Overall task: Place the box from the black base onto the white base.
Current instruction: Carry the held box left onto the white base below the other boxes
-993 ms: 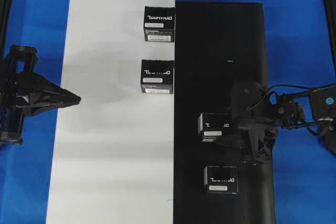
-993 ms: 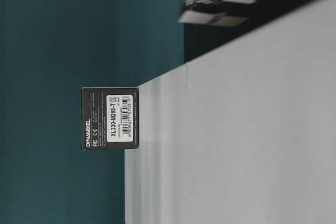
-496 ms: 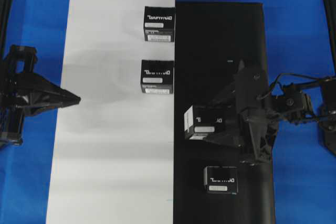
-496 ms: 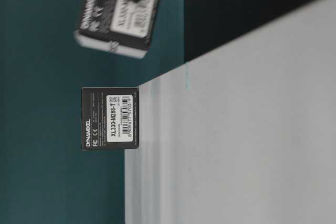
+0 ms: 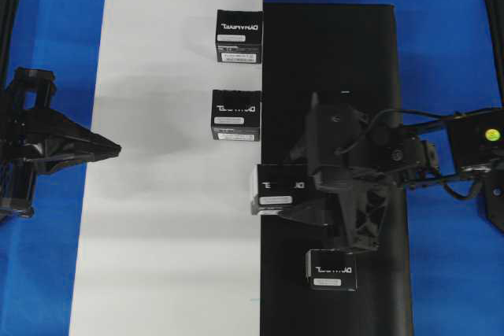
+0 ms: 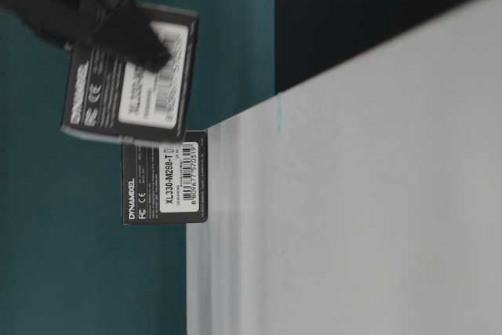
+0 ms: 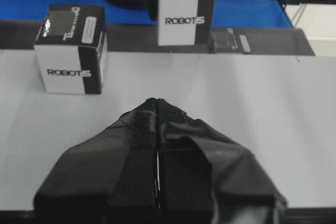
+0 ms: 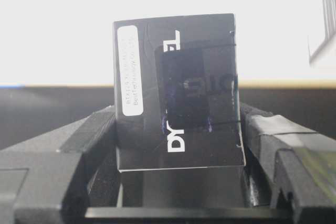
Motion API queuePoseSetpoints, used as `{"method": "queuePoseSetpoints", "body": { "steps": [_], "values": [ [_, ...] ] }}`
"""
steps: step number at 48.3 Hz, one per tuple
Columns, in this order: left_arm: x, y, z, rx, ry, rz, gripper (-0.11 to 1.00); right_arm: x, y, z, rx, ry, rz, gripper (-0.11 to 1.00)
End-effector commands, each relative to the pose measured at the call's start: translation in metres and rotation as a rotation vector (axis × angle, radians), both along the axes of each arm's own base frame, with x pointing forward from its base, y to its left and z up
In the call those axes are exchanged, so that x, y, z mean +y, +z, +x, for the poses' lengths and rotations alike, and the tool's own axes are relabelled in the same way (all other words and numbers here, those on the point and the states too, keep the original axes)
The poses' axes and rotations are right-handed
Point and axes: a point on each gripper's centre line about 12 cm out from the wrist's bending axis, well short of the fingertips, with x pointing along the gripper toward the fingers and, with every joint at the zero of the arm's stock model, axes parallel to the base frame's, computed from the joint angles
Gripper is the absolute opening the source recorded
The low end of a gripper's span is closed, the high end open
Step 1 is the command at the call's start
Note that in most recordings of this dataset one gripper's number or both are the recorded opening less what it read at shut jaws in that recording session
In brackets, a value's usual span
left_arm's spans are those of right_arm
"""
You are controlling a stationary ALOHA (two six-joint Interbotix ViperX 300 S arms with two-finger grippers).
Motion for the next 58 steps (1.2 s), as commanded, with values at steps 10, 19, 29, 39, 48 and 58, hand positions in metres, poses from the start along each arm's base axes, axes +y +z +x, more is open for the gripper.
{"method": "queuePoseSetpoints", "body": {
  "steps": [10, 19, 29, 39, 48, 58],
  "values": [
    [0.0, 0.01, 0.002, -0.026, 0.0, 0.0, -0.06, 0.002, 0.004, 0.027, -0.007, 0.002, -0.007, 0.58],
    [0.0, 0.01, 0.002, -0.028, -0.002, 0.0, -0.06, 0.003, 0.01, 0.034, 0.007, 0.002, -0.01, 0.58],
    [-0.001, 0.01, 0.001, -0.029, -0.005, 0.0, -0.06, 0.001, 0.026, 0.036, 0.033, -0.002, -0.012, 0.58],
    [-0.003, 0.011, 0.001, -0.032, -0.012, -0.002, -0.06, 0.0, 0.018, 0.045, 0.054, -0.008, -0.014, 0.58],
    [-0.004, 0.01, 0.0, -0.031, -0.019, 0.0, -0.06, -0.001, 0.005, 0.051, 0.074, -0.013, -0.014, 0.58],
    [-0.004, 0.01, 0.001, -0.029, -0.019, 0.0, -0.06, -0.002, -0.007, 0.058, 0.083, -0.018, -0.015, 0.58]
  ]
}}
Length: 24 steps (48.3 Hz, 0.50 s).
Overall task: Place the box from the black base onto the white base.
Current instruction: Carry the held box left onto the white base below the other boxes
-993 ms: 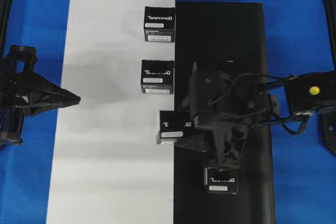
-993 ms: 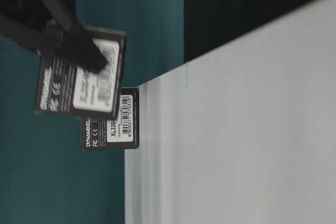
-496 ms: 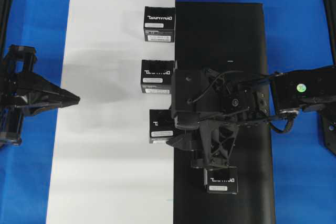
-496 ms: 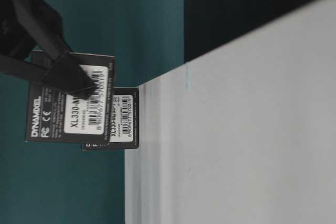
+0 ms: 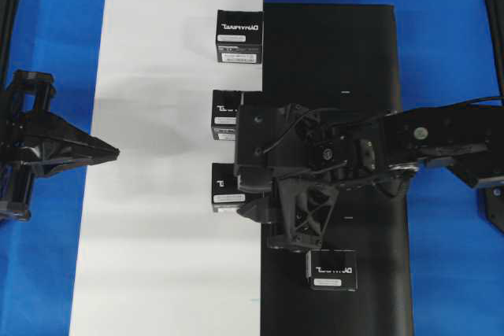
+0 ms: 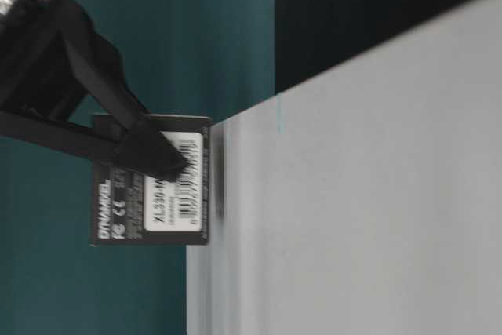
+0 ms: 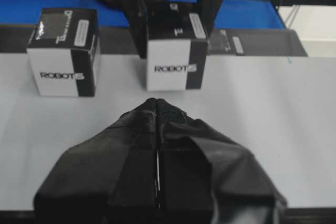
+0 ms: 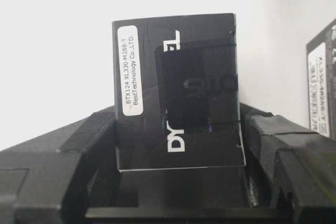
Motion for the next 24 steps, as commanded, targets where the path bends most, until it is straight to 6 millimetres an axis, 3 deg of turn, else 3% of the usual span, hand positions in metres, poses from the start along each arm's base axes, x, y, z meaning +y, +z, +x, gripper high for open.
{"method": "queuePoseSetpoints", "body": {
  "steps": [1, 24],
  "values": [
    [-0.001, 0.008, 0.002, -0.02, -0.003, -0.003, -0.06, 0.0, -0.004, 0.005, -0.008, -0.003, 0.0, 0.58],
    [-0.001, 0.008, 0.001, -0.018, -0.003, -0.003, -0.06, -0.005, -0.017, 0.001, 0.029, -0.013, -0.002, 0.58]
  ]
}}
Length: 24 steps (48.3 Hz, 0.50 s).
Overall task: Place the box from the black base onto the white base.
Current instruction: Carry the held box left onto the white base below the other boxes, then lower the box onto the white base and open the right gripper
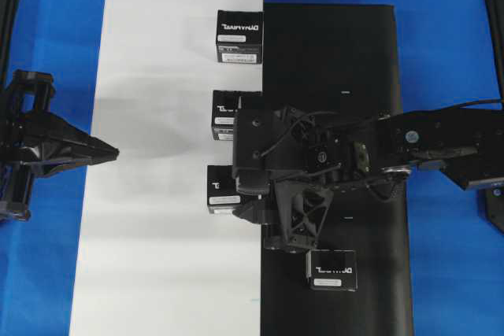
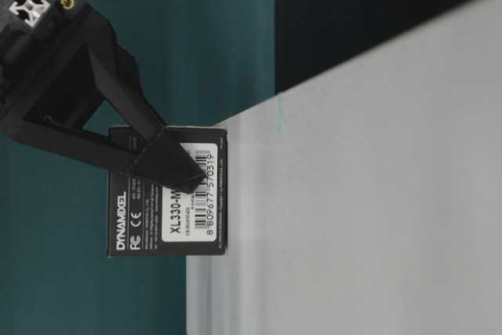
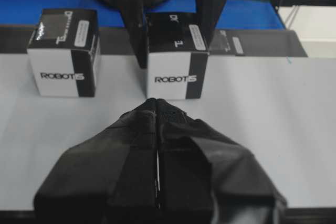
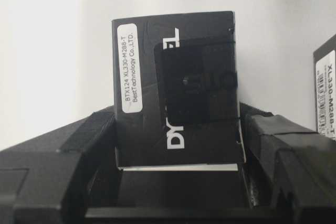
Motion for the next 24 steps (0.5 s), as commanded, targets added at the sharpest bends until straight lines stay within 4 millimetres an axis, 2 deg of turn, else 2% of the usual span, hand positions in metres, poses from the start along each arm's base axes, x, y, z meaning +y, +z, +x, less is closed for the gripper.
{"method": "queuePoseSetpoints", "body": {
  "steps": [1, 18, 20, 24],
  "values": [
    [-0.0005, 0.0084, 0.0018, -0.02, -0.002, -0.001, -0.06, -0.0033, -0.0052, 0.0005, 0.011, -0.01, 0.0, 0.58],
    [-0.0004, 0.0082, 0.0018, -0.018, -0.002, -0.001, -0.06, -0.0089, -0.0045, 0.0003, 0.01, -0.027, 0.005, 0.57],
    [-0.0004, 0.0082, 0.0018, -0.018, -0.002, -0.001, -0.06, -0.0068, -0.0047, -0.0001, 0.013, -0.023, 0.007, 0.63],
    [-0.0004, 0.0082, 0.0018, -0.018, -0.002, -0.001, -0.06, -0.0024, -0.005, -0.0008, 0.016, -0.01, 0.005, 0.85]
  ]
}}
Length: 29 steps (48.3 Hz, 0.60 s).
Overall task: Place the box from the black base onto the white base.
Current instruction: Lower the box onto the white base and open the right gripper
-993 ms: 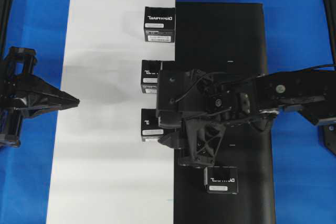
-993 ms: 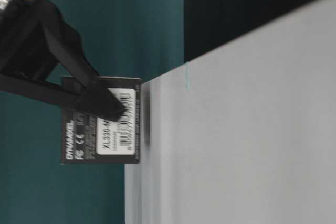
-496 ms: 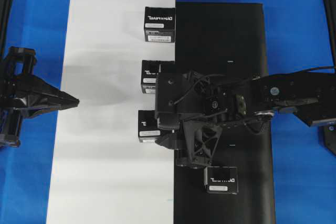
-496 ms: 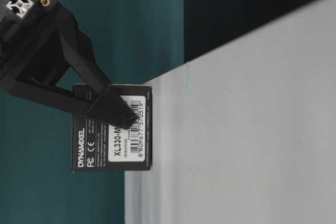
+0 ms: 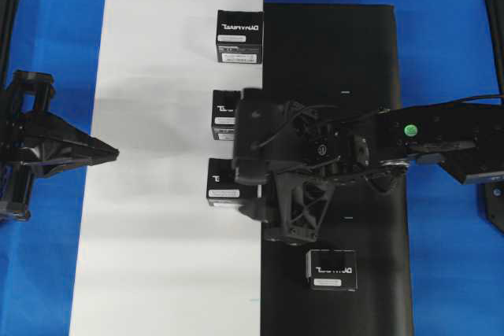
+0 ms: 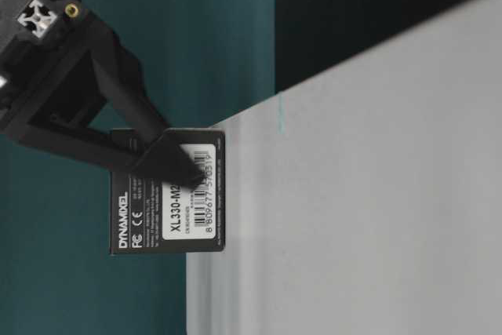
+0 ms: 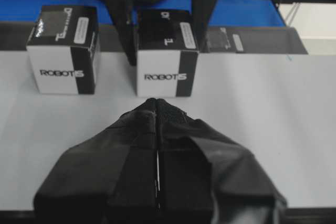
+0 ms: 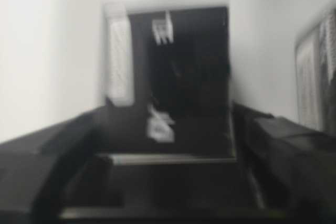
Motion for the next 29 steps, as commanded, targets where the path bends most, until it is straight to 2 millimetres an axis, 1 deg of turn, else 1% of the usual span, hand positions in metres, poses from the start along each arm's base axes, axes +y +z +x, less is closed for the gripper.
{"method": "queuePoseSetpoints", "body": {
  "steps": [1, 3, 5, 12, 18, 25, 29],
  "values": [
    [0.0, 0.009, 0.002, -0.023, -0.002, -0.001, -0.06, 0.007, -0.001, 0.001, 0.003, 0.019, -0.001, 0.89],
    [0.0, 0.009, 0.002, -0.023, -0.002, -0.001, -0.06, 0.01, 0.0, 0.001, -0.002, 0.031, -0.005, 0.96],
    [0.0, 0.009, 0.002, -0.021, -0.002, -0.001, -0.06, 0.01, 0.001, 0.0, -0.007, 0.032, -0.005, 0.99],
    [-0.001, 0.008, 0.002, -0.021, -0.003, -0.001, -0.06, 0.01, 0.007, -0.002, -0.031, 0.028, -0.002, 0.99],
    [0.0, 0.007, 0.002, -0.014, -0.002, 0.001, -0.06, 0.009, 0.019, -0.008, -0.067, 0.025, 0.005, 0.99],
    [0.0, 0.008, 0.001, -0.011, -0.001, -0.002, -0.06, 0.01, 0.029, -0.026, -0.088, 0.028, 0.009, 0.99],
    [0.0, 0.009, 0.001, -0.015, -0.001, -0.005, -0.06, 0.009, 0.037, -0.044, -0.117, 0.03, 0.015, 0.99]
  ]
}}
